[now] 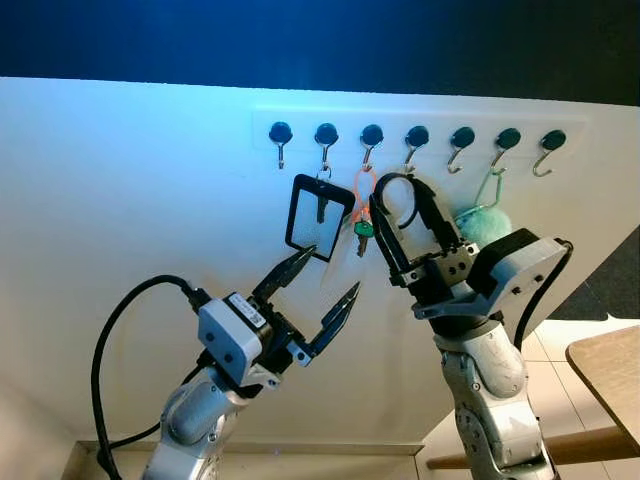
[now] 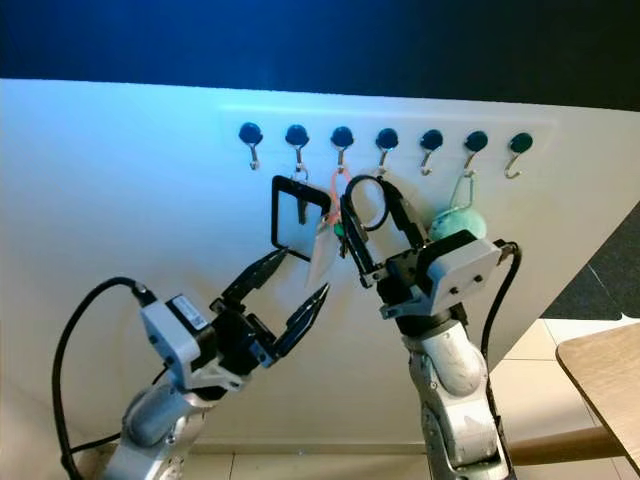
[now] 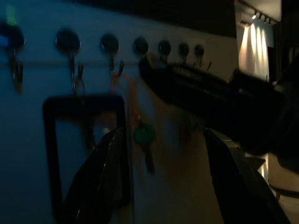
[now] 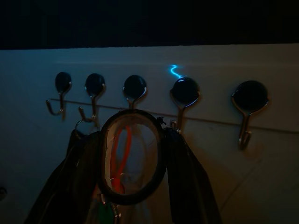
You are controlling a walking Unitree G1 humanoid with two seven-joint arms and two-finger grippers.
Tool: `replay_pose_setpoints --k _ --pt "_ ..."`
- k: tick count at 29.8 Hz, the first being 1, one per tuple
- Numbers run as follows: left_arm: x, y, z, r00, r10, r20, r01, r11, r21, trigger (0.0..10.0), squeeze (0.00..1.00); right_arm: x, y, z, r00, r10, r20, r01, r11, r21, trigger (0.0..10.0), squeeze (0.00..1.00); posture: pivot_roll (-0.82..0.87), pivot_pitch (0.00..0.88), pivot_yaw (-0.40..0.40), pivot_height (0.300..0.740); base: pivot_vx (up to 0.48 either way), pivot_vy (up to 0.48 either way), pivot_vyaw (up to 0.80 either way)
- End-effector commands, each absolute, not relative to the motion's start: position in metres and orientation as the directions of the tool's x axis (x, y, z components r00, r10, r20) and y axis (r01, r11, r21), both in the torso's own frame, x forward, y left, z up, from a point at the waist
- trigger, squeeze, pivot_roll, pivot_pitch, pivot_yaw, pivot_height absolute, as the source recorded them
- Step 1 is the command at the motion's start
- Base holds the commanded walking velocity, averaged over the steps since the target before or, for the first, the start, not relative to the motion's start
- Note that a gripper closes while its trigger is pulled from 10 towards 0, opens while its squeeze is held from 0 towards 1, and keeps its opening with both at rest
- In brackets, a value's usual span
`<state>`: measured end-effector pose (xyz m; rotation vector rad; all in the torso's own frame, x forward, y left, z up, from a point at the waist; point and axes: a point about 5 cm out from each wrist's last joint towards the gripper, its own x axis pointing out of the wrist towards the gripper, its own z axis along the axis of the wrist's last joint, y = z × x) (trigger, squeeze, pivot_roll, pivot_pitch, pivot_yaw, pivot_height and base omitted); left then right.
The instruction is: Hang keys on a hook
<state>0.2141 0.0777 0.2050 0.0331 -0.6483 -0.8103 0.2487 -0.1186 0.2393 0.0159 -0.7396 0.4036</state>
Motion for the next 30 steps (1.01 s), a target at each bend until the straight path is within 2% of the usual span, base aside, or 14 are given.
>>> replay_pose_setpoints --k 1,20,30 --pt "0.210 0.071 0.211 0.482 -0.692 0.538 0.684 0.681 0.263 10.0 0.00 0.247 -0.124 0.247 0.663 0.316 0.679 -0.327 0.938 -0.116 10.0 0.00 0.05 0.085 -0.029 0.740 0.000 0.000 0.00" --pt "0.208 0.070 0.210 0.493 -0.706 0.509 0.688 0.674 0.269 10.0 0.00 0.267 -0.125 0.251 0.686 0.257 0.680 -0.280 0.957 -0.079 10.0 0.00 0.07 0.085 -0.034 0.740 0.000 0.000 0.00" --pt "0.208 0.070 0.209 0.504 -0.703 0.502 0.682 0.680 0.269 10.0 0.00 0.273 -0.122 0.248 0.706 0.287 0.648 -0.275 0.954 -0.123 10.0 0.00 0.07 0.087 -0.038 0.740 0.000 0.000 0.00"
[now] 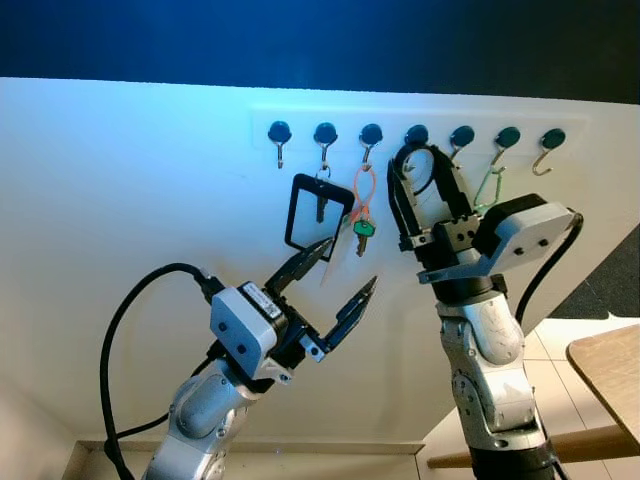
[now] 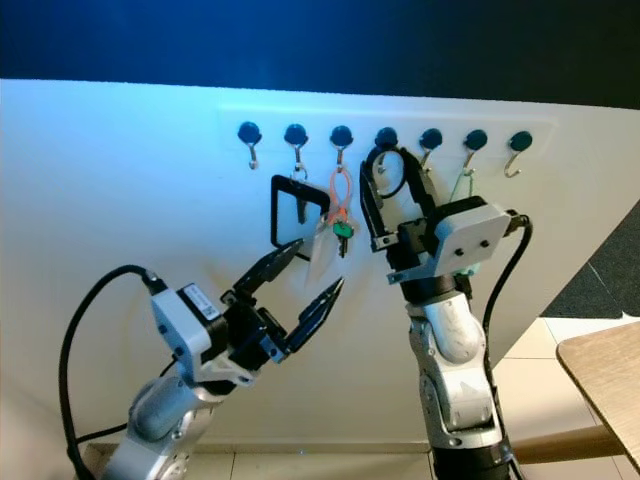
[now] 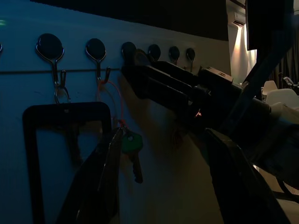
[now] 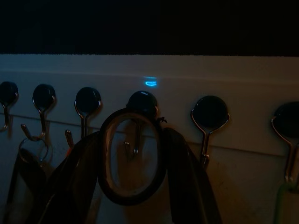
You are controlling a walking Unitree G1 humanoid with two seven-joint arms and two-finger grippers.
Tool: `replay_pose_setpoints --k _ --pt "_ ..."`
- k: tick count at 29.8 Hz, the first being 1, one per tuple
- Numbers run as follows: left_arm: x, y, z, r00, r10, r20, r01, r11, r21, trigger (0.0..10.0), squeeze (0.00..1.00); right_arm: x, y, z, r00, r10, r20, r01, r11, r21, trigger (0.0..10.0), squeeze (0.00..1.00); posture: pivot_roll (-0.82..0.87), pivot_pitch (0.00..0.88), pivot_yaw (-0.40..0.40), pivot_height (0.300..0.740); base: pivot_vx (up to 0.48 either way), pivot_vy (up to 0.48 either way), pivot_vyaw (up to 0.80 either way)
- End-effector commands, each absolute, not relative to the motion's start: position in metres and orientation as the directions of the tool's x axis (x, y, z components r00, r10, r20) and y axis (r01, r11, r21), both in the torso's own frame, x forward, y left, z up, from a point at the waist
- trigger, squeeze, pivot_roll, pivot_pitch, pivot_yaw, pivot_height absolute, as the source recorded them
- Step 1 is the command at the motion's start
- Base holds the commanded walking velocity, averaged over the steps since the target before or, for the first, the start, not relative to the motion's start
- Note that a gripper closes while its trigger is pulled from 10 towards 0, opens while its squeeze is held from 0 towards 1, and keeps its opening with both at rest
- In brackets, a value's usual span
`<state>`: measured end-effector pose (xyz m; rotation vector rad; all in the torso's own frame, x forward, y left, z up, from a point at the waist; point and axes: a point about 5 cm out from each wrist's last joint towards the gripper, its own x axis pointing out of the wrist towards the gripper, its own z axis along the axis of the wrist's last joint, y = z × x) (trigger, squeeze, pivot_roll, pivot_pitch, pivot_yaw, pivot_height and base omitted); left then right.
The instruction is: Hang keys on a hook
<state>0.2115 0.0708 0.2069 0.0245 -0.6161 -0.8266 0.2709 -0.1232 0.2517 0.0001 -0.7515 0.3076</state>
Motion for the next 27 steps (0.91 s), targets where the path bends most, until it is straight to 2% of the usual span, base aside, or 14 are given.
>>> replay_pose_setpoints --k 1,27 --pt "0.208 0.070 0.209 0.505 -0.703 0.501 0.681 0.681 0.269 10.0 0.00 0.273 -0.121 0.247 0.706 0.290 0.646 -0.276 0.953 -0.127 10.0 0.00 0.07 0.088 -0.038 0.740 0.000 0.000 0.00" --pt "0.209 0.069 0.208 0.506 -0.712 0.488 0.687 0.674 0.272 10.0 0.00 0.272 -0.119 0.226 0.757 0.302 0.579 -0.275 0.952 -0.136 10.0 0.00 0.07 0.087 -0.037 0.740 0.000 0.000 0.00"
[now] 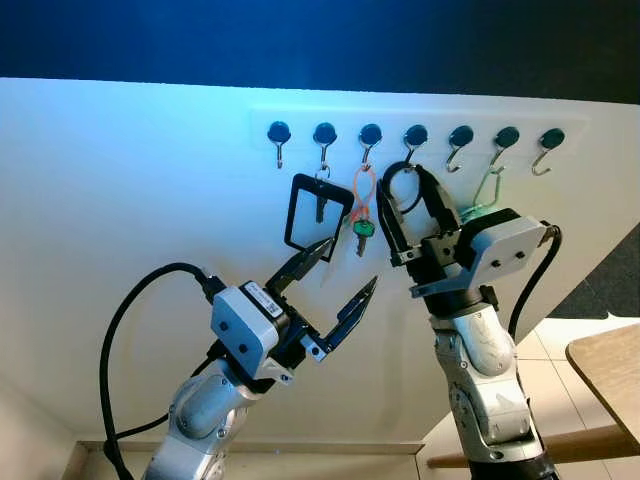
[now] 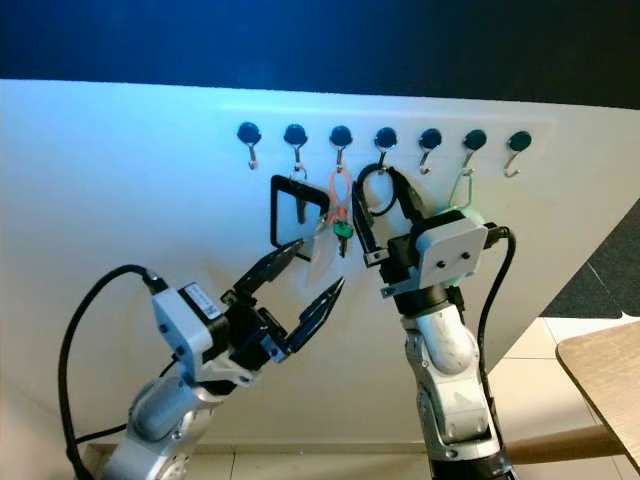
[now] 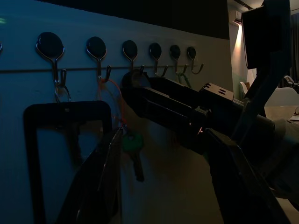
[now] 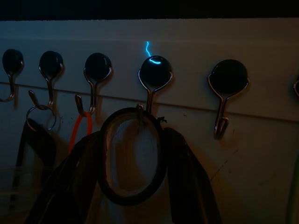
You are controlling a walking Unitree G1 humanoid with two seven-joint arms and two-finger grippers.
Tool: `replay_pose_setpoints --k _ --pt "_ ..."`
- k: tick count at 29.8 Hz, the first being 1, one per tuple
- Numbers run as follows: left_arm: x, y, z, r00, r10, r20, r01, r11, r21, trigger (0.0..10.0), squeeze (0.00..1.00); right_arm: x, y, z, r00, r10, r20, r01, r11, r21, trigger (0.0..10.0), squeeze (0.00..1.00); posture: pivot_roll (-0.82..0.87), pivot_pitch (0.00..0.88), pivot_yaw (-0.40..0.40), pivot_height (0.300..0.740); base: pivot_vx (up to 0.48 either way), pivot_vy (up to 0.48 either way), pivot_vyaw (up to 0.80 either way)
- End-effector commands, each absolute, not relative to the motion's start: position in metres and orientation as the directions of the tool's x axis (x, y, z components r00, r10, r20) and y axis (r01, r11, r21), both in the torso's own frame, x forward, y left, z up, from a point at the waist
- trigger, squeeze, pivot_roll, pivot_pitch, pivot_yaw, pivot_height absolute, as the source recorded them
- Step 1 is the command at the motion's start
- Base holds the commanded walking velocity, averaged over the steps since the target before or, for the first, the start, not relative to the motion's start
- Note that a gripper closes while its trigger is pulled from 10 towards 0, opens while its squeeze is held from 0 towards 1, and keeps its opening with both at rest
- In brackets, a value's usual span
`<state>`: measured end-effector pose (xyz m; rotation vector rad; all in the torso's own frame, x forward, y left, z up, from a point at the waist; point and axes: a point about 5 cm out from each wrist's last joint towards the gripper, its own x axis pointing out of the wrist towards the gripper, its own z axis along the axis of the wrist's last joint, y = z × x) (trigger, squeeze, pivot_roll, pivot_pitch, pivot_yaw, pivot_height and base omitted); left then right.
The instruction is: Hang keys on a hook
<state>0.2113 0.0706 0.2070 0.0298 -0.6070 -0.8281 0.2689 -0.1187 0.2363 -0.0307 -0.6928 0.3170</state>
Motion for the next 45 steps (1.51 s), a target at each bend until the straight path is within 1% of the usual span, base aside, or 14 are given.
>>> replay_pose_setpoints --k 1,2,3,5,6,7,8,9,10,20,29,34,37,45 --pt "0.209 0.069 0.208 0.505 -0.711 0.489 0.687 0.674 0.272 10.0 0.00 0.272 -0.119 0.226 0.759 0.302 0.577 -0.277 0.952 -0.133 10.0 0.00 0.07 0.085 -0.037 0.740 0.000 0.000 0.00" --pt "0.209 0.069 0.209 0.505 -0.711 0.489 0.686 0.675 0.272 10.0 0.00 0.272 -0.119 0.226 0.759 0.301 0.576 -0.278 0.952 -0.131 10.0 0.00 0.07 0.085 -0.037 0.740 0.000 0.000 0.00" --pt "0.210 0.069 0.209 0.505 -0.711 0.490 0.686 0.675 0.272 10.0 0.00 0.272 -0.119 0.226 0.759 0.300 0.577 -0.279 0.952 -0.128 10.0 0.46 0.07 0.085 -0.038 0.740 0.000 0.000 0.00" --pt "0.210 0.069 0.209 0.505 -0.710 0.490 0.686 0.675 0.272 10.0 0.00 0.272 -0.119 0.226 0.759 0.300 0.577 -0.280 0.952 -0.126 10.0 0.46 0.07 0.084 -0.037 0.740 0.000 0.000 0.00" --pt "0.210 0.069 0.209 0.505 -0.710 0.491 0.686 0.675 0.272 10.0 0.00 0.272 -0.119 0.226 0.759 0.297 0.579 -0.279 0.952 -0.123 10.0 1.00 0.07 0.084 -0.037 0.740 0.000 0.000 0.00" --pt "0.210 0.069 0.209 0.504 -0.710 0.492 0.686 0.675 0.272 10.0 0.00 0.272 -0.119 0.226 0.759 0.294 0.581 -0.276 0.953 -0.123 10.0 0.96 0.07 0.083 -0.037 0.740 0.000 0.000 0.00" --pt "0.210 0.069 0.209 0.504 -0.709 0.493 0.686 0.675 0.271 10.0 0.00 0.272 -0.119 0.227 0.758 0.292 0.583 -0.273 0.954 -0.122 10.0 0.51 0.07 0.084 -0.036 0.740 0.000 0.000 0.00" --pt "0.210 0.069 0.209 0.504 -0.709 0.493 0.686 0.675 0.271 10.0 0.00 0.272 -0.119 0.227 0.758 0.292 0.583 -0.273 0.954 -0.122 10.0 0.51 0.07 0.084 -0.036 0.740 0.000 0.000 0.00" --pt "0.210 0.069 0.210 0.503 -0.709 0.494 0.686 0.675 0.270 10.0 0.00 0.272 -0.119 0.227 0.757 0.288 0.587 -0.270 0.955 -0.120 10.0 0.00 0.07 0.085 -0.037 0.740 0.000 0.000 0.00" --pt "0.210 0.069 0.210 0.502 -0.709 0.495 0.688 0.674 0.268 10.0 0.00 0.264 -0.123 0.222 0.752 0.282 0.595 -0.274 0.956 -0.107 10.0 0.00 0.07 0.087 -0.036 0.740 0.000 0.000 0.00" --pt "0.209 0.069 0.209 0.502 -0.709 0.495 0.690 0.673 0.264 10.0 0.00 0.246 -0.129 0.188 0.809 0.288 0.513 -0.269 0.957 -0.114 10.0 0.00 0.06 0.090 -0.033 0.740 0.000 0.000 0.00" --pt "0.209 0.070 0.207 0.507 -0.703 0.498 0.687 0.679 0.259 10.0 0.00 0.241 -0.140 0.154 0.874 0.267 0.406 -0.243 0.964 -0.111 10.0 0.00 0.06 0.090 -0.035 0.740 0.000 0.000 0.00" --pt "0.209 0.071 0.205 0.515 -0.701 0.493 0.686 0.682 0.253 10.0 0.00 0.237 -0.148 0.122 0.918 0.275 0.284 -0.250 0.960 -0.124 10.0 0.00 0.06 0.087 -0.040 0.740 0.000 0.000 0.00" --pt "0.208 0.075 0.196 0.551 -0.690 0.469 0.675 0.700 0.235 10.0 0.00 0.228 -0.163 0.076 0.963 0.257 0.087 -0.239 0.955 -0.174 10.0 0.00 0.06 0.084 -0.045 0.740 0.000 0.000 0.00"
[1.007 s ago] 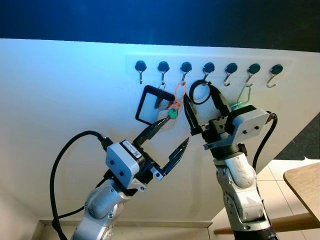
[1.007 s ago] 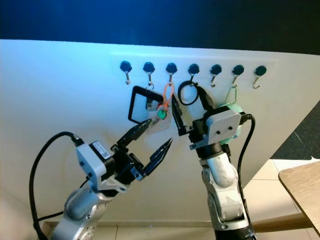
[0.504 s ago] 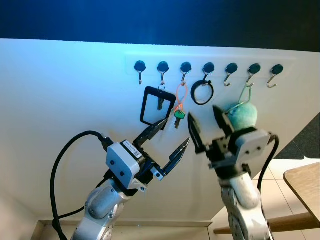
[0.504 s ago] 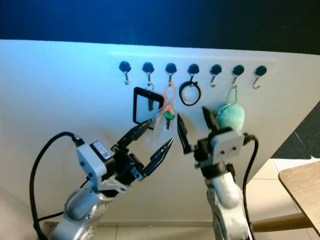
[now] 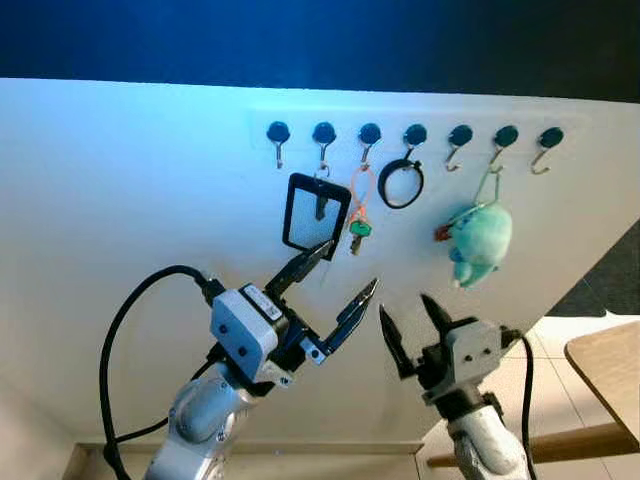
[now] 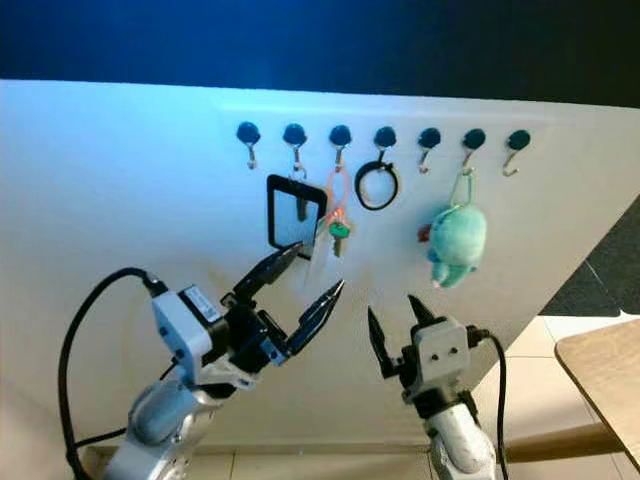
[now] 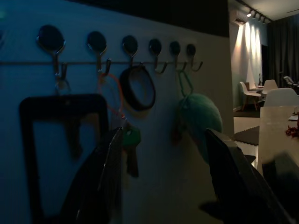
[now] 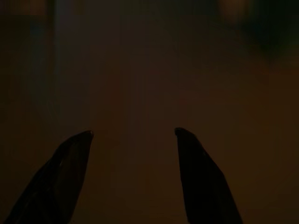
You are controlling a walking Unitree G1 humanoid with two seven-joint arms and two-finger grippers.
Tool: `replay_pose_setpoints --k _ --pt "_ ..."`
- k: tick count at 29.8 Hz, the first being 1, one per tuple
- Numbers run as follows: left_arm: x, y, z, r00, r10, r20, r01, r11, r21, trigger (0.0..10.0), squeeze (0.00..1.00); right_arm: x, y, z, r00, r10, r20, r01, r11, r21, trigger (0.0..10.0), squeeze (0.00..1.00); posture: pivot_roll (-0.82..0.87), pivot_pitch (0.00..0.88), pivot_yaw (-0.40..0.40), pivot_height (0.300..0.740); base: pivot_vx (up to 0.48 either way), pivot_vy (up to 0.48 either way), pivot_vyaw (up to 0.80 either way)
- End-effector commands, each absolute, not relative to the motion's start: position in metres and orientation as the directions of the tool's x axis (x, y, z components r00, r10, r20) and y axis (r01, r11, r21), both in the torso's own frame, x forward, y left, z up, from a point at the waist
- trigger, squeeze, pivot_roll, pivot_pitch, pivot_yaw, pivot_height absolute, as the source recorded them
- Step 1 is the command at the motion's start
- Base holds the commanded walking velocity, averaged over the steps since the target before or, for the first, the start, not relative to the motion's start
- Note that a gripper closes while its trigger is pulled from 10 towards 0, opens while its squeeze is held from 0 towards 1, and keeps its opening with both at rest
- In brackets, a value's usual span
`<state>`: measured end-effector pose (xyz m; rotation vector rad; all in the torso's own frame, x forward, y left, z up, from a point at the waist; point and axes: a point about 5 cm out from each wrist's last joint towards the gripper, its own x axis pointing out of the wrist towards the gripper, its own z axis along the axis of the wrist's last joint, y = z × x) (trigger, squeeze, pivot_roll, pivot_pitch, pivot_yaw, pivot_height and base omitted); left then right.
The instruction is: Hang keys on a hook
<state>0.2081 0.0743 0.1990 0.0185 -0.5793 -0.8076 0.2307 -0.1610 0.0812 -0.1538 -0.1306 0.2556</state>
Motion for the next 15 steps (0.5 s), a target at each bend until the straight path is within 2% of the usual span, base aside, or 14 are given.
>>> replay_pose_setpoints --k 1,3,5,6,7,11,15 --pt "0.210 0.079 0.189 0.585 -0.675 0.450 0.656 0.720 0.225 10.0 0.00 0.224 -0.169 0.056 0.972 0.233 -0.012 -0.231 0.953 -0.195 10.0 0.00 0.06 0.082 -0.047 0.740 0.000 0.000 0.00" --pt "0.214 0.090 0.169 0.670 -0.634 0.386 0.616 0.765 0.187 10.0 0.00 0.217 -0.175 0.018 0.955 0.209 -0.213 -0.252 0.946 -0.205 10.0 0.00 0.06 0.080 -0.047 0.740 0.000 0.000 0.00" --pt "0.216 0.098 0.152 0.718 -0.615 0.327 0.587 0.787 0.190 10.0 0.00 0.211 -0.174 -0.003 0.915 0.229 -0.331 -0.299 0.937 -0.178 10.0 0.00 0.06 0.077 -0.048 0.740 0.000 0.000 0.00" --pt "0.216 0.098 0.152 0.718 -0.615 0.327 0.587 0.787 0.190 10.0 0.00 0.211 -0.174 -0.003 0.915 0.229 -0.331 -0.299 0.937 -0.178 10.0 0.00 0.06 0.077 -0.048 0.740 0.000 0.000 0.00" --pt "0.215 0.106 0.137 0.748 -0.607 0.269 0.572 0.795 0.204 10.0 0.00 0.207 -0.174 -0.019 0.876 0.243 -0.417 -0.337 0.926 -0.169 10.0 0.00 0.06 0.075 -0.047 0.740 0.000 0.000 0.00" --pt "0.214 0.119 0.118 0.803 -0.563 0.197 0.537 0.826 0.173 10.0 0.00 0.203 -0.176 -0.033 0.841 0.225 -0.492 -0.335 0.930 -0.148 10.0 0.00 0.06 0.071 -0.048 0.740 0.000 0.000 0.00" --pt "0.210 0.144 0.084 0.889 -0.456 0.048 0.447 0.885 0.130 10.0 0.00 0.196 -0.175 -0.051 0.779 0.217 -0.588 -0.334 0.938 -0.096 10.0 0.00 0.07 0.064 -0.049 0.740 0.000 0.000 0.00"
